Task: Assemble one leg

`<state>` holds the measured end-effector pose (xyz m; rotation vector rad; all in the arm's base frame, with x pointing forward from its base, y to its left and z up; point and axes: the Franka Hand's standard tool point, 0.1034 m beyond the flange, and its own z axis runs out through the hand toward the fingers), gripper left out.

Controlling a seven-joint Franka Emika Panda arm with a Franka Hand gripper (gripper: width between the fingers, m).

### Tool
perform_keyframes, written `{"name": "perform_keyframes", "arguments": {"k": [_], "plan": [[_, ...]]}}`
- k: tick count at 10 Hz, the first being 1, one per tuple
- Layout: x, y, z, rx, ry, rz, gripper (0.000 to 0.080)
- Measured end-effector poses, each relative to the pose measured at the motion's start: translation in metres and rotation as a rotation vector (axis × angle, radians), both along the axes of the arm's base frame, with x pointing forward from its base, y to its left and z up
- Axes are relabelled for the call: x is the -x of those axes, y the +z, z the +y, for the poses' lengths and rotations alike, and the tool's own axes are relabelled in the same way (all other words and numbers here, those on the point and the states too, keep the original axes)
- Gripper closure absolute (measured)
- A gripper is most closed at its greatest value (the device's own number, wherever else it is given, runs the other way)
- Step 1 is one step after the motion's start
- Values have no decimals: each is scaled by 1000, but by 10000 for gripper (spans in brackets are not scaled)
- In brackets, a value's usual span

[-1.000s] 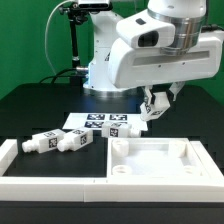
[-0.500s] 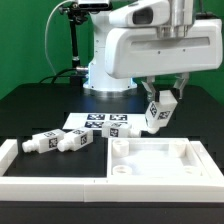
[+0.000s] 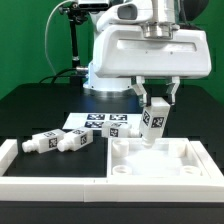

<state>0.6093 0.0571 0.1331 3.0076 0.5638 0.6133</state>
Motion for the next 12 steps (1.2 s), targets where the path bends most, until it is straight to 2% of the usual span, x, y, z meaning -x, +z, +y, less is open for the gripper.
{"name": "perform_keyframes", "arguments": {"k": [2,3,5,7,9,10,12], "plan": [[-33,10,14,-17,8,-21,515],[-38,7,25,-33,-1,-28,515],[-34,5,50,-57,-17,-48,515],[-35,4,46,-49,-10,-48,515],[-34,0,48,-52,-7,-65,515],[-36,-8,48,-52,-9,-68,515],[-38,-21,57,-60,-6,-60,515]]}}
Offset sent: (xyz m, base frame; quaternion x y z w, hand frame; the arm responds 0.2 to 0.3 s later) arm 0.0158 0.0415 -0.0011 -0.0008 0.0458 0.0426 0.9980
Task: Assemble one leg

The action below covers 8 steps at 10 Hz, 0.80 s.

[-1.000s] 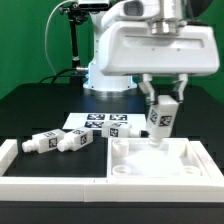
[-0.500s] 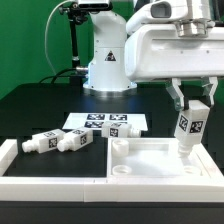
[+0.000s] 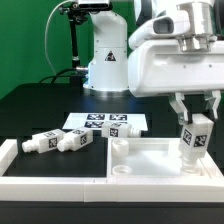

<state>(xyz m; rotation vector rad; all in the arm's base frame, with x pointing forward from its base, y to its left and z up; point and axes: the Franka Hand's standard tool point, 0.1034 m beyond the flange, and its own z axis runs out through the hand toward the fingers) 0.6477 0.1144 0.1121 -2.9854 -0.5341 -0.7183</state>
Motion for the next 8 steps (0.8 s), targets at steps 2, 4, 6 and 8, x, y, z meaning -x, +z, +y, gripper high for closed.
{"name": "perform_keyframes", "arguments": {"k": [2,4,6,8], "plan": [[2,-9,0,1,2,-1,514],[4,-18,0,2,4,-1,514],[5,-20,-7,11,13,-30,514],[6,-20,-15,15,11,-50,514]]}}
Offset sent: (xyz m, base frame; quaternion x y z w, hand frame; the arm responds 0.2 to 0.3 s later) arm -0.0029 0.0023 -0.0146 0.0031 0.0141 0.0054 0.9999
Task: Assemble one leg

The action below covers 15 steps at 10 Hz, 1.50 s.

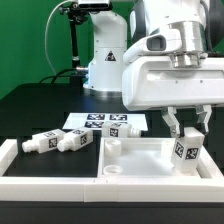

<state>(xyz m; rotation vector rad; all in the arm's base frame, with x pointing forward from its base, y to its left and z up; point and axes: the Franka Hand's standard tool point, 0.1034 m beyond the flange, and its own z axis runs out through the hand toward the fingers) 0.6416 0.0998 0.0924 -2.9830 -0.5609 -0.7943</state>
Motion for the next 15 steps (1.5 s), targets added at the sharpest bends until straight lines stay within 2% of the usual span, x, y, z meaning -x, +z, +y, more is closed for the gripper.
{"name": "perform_keyframes", "arguments": {"k": [3,4,5,6,7,8,10,15], "plan": [[0,0,1,0,1,1,514],[0,0,1,0,1,1,360],[0,0,1,0,1,1,360],[0,0,1,0,1,1,205],[1,0,1,-4,-7,7,167],[0,1,8,-34,-62,50,153],[-5,3,13,-43,-91,88,151],[1,-11,-5,10,-105,408,151]]}}
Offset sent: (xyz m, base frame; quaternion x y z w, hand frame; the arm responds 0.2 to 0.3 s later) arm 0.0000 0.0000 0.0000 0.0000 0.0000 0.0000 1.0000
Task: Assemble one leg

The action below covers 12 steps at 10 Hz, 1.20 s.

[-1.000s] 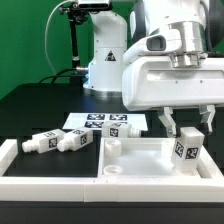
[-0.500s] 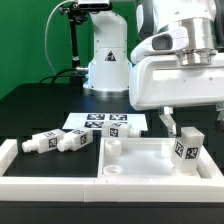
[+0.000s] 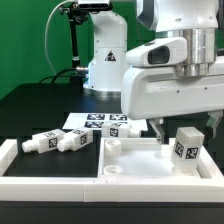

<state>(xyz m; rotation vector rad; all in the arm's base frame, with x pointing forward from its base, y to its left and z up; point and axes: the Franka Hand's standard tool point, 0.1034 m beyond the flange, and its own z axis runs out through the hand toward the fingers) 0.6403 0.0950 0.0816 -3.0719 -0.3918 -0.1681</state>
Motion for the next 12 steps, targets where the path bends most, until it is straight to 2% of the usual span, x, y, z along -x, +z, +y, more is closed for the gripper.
{"name": "perform_keyframes", "arguments": {"k": [1,2,3,4,5,6,9,10,12], "plan": [[2,-2,-2,6,1,66,151],[-2,-1,0,4,-13,70,151],[-1,-2,-1,5,-13,71,253],[-1,-2,-1,5,-14,71,388],[-1,-2,0,-3,-94,76,388],[-1,-2,0,-8,-167,79,515],[-1,-2,2,-27,-378,80,514],[2,-4,4,-54,-536,41,514],[9,-3,15,-101,-861,66,514]]}}
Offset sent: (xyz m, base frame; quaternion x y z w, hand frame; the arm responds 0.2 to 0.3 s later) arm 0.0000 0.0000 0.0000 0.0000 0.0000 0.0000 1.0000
